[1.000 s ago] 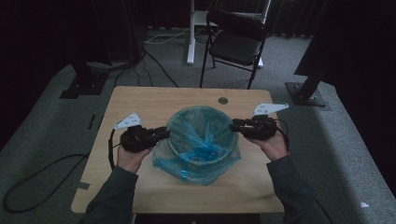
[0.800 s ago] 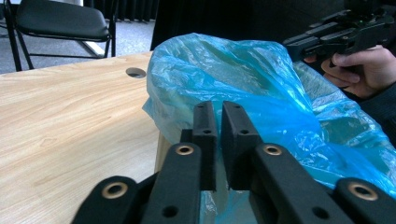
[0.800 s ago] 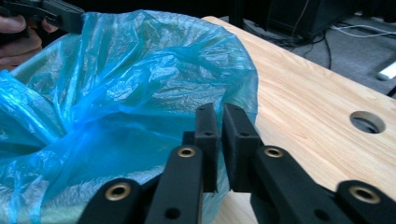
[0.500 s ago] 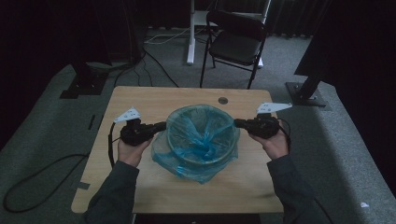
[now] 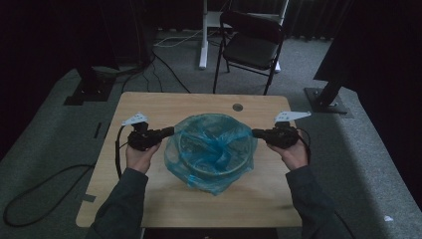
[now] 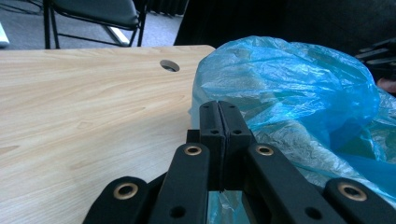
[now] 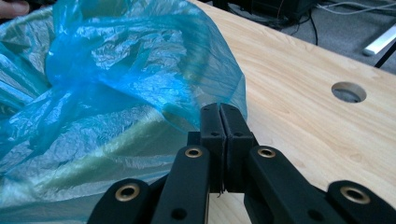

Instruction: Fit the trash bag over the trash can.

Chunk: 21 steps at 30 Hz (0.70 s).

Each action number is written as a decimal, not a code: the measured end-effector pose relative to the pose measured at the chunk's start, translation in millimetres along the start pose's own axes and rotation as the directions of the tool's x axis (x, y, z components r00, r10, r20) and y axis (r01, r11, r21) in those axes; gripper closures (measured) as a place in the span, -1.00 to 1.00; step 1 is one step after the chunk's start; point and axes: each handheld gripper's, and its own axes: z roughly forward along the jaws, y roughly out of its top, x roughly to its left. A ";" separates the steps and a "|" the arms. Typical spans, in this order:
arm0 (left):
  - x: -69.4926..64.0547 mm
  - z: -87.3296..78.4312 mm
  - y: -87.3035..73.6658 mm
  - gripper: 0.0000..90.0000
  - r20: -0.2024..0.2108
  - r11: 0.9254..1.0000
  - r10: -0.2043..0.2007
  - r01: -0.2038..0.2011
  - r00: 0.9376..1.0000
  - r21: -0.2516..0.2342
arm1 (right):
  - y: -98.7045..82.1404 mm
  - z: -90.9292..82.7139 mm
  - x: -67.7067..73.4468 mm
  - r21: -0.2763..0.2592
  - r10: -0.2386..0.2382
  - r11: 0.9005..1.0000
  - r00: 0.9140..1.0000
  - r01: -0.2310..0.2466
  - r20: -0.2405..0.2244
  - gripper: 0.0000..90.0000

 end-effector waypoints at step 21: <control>-6.8 -11.2 8.8 0.42 -0.022 0.998 0.060 -0.060 0.998 -0.004 | -23.0 -3.0 7.5 -0.011 -0.009 1.000 1.000 0.009 0.009 0.46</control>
